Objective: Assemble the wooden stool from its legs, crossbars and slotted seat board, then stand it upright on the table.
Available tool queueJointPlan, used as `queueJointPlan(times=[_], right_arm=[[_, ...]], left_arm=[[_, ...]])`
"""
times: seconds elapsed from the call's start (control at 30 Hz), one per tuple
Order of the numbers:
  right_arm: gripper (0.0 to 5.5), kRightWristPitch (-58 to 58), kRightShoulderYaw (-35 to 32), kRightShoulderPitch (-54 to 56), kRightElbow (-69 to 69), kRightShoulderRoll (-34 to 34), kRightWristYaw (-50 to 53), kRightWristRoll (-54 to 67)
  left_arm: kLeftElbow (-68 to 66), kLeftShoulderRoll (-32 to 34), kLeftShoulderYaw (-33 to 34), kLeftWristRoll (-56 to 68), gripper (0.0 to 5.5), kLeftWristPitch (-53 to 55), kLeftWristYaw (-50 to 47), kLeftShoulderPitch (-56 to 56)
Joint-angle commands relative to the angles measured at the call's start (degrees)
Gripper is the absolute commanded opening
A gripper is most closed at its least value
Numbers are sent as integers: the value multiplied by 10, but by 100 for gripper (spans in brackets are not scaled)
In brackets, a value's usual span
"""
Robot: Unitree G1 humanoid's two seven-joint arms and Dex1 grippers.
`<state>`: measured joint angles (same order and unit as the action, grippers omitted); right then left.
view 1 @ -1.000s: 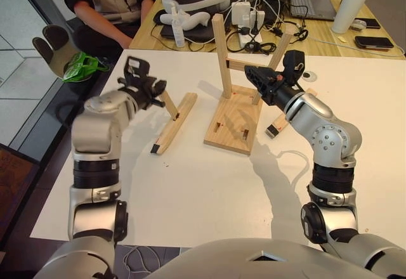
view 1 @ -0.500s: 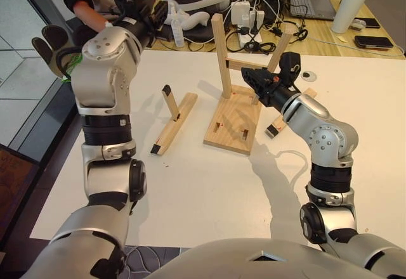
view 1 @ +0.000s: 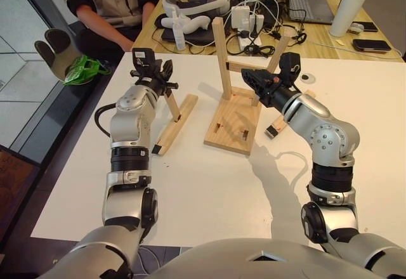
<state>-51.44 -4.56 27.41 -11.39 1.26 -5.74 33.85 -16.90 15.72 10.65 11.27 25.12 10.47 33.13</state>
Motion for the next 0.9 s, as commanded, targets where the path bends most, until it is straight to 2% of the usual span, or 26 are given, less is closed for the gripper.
queueJointPlan(times=[0.03, 0.17, 0.27, 0.37, 0.47, 0.53, 0.6, 0.73, 0.9], right_arm=[[253, -4, 2, 11, 3, 2, 0, -4], [253, -3, 0, 10, 1, 2, 0, -5], [253, -2, 0, 9, -1, 0, 2, -5], [253, -3, 1, 8, -2, -3, 2, -5], [253, -7, 1, 7, -3, -1, 0, -4], [253, -9, 0, 6, -3, 3, -1, -4], [253, -10, 1, 8, -1, 4, -3, -4], [253, -8, -4, 6, -2, 7, -1, -5], [253, -3, 0, 3, -3, -2, 3, -7]], left_arm=[[86, 18, 9, 16, 142, 60, -14, 77], [141, 69, 55, 57, 142, 99, -30, 289], [126, 90, 69, 68, 142, 104, -28, 345], [125, 79, 64, 65, 142, 115, -28, 270], [121, 42, 52, 64, 142, 136, -27, 114], [68, 27, 1, 31, 142, 149, -23, 14], [49, 18, -24, 12, 142, 171, -34, -37], [67, 16, -41, 7, 142, 192, -33, -35], [76, 25, -29, 8, 142, 186, -34, 8]])
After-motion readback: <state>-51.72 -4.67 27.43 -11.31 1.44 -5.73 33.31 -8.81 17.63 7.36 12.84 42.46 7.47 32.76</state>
